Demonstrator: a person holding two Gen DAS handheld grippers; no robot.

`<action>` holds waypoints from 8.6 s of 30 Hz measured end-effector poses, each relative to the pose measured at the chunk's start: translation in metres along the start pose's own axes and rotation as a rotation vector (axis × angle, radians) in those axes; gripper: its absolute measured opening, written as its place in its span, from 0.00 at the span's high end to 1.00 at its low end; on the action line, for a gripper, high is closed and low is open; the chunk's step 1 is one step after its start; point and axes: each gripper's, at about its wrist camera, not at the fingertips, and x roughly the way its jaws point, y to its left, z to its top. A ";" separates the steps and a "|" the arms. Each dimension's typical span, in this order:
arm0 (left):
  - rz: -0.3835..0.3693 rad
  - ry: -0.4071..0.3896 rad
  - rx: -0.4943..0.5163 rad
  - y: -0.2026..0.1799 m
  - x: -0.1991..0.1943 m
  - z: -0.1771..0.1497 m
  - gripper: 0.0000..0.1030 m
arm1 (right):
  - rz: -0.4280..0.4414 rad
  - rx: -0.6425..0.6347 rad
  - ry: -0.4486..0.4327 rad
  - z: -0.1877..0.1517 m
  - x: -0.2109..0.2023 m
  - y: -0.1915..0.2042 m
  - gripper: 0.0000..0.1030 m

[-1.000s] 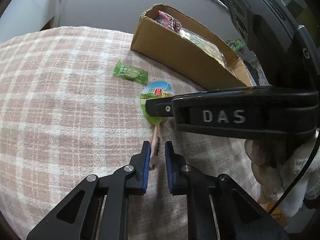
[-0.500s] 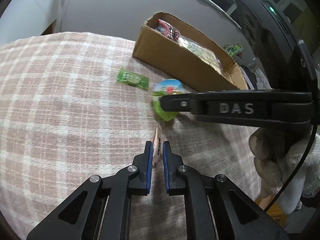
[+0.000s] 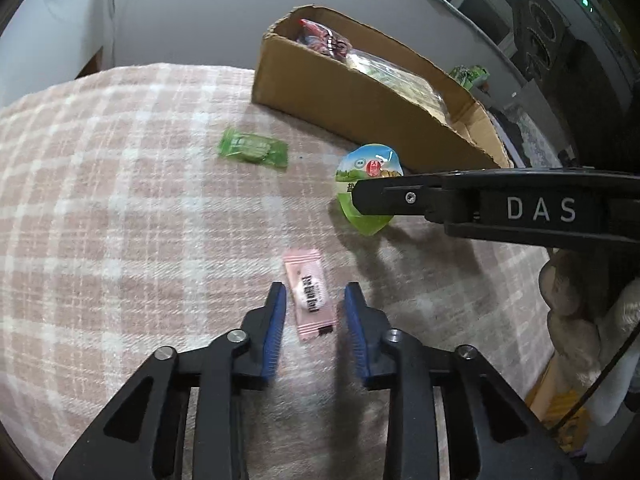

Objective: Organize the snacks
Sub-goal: 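Grasp the pink packet with the left tool while the right tool holds the green cup candy, then carry both snacks over the box and open both tools to drop them, then move both tools back to the two green candies on the table, then grasp the light-green candy with the left tool while the right tool grasps the dark-green packet, then carry both green candies over the box and open both tools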

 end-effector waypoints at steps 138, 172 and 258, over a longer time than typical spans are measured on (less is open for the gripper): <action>-0.102 -0.039 0.083 0.061 0.001 0.102 0.58 | -0.025 0.046 -0.186 -0.058 -0.025 -0.086 0.42; -0.116 0.053 0.308 0.044 0.020 0.093 0.58 | -0.093 0.012 -0.185 -0.032 0.004 -0.061 0.52; 0.024 -0.222 0.276 -0.035 -0.034 0.132 0.82 | -0.212 -0.039 -0.362 0.004 -0.111 -0.052 0.80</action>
